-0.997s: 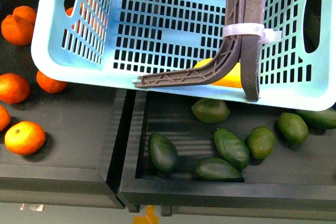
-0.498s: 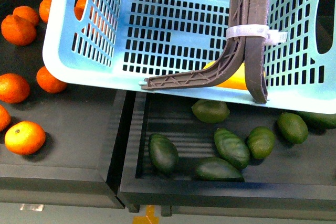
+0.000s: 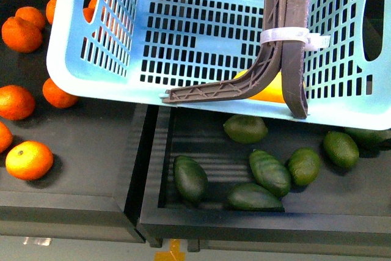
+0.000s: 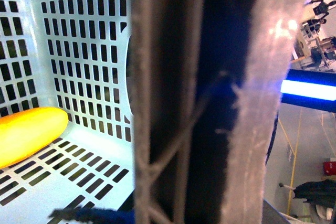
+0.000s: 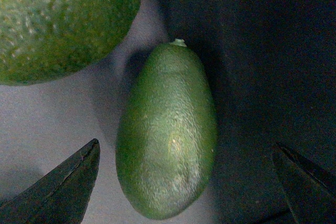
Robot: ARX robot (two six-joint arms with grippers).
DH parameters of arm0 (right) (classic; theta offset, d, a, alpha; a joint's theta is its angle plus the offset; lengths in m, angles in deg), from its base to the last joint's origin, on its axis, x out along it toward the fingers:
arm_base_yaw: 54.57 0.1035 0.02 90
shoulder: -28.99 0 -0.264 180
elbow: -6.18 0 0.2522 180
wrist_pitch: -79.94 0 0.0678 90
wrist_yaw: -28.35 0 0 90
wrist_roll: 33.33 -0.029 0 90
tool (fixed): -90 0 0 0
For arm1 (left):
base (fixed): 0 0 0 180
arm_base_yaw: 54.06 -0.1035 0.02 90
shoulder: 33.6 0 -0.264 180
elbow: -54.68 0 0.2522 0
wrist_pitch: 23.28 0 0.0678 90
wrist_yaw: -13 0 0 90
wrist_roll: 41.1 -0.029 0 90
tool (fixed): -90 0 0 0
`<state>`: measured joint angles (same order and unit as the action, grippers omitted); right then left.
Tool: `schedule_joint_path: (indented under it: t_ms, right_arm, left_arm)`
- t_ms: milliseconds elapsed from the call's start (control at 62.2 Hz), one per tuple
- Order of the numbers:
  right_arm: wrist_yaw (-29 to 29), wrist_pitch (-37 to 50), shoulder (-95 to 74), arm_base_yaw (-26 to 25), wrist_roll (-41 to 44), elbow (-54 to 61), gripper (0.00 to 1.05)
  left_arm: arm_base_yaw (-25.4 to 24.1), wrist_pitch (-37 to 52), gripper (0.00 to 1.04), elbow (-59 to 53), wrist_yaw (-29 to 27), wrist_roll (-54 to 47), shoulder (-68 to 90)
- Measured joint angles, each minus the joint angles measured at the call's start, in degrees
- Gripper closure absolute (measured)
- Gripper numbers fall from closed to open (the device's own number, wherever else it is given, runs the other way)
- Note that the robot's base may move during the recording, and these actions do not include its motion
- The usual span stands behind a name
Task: Pick mango and avocado into basket
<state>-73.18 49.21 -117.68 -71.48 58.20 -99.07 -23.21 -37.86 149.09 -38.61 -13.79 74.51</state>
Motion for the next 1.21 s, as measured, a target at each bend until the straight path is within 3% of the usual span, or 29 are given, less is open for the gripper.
schedule_joint_path:
  t_ms: [579,772,820,1077,1206]
  right_arm:
    - [1.7,-3.1,-4.7,1.5,-0.6,-5.7,0.09]
    - [1.6,-1.2,-4.3,1.5,-2.1,-3.4,0.46]
    - [0.5,0.8,-3.5,1.5,-3.5,-2.1,0.51]
    - [-5.4,12.3,5.1,0.3,-14.4,3.1,0.55]
    - [-8.5,22.6,13.9,-0.9,-26.2,7.5,0.55]
  left_arm:
    - [0.0,0.0,0.91,0.0,0.2,0.0,0.0]
    - [0.0,0.0,0.91,0.0,0.2,0.0,0.0]
    - [0.0,0.0,0.91,0.0,0.2,0.0,0.0]
    - [0.0,0.0,0.91,0.0,0.2,0.0,0.0]
    - [0.0,0.0,0.91,0.0,0.2,0.0,0.0]
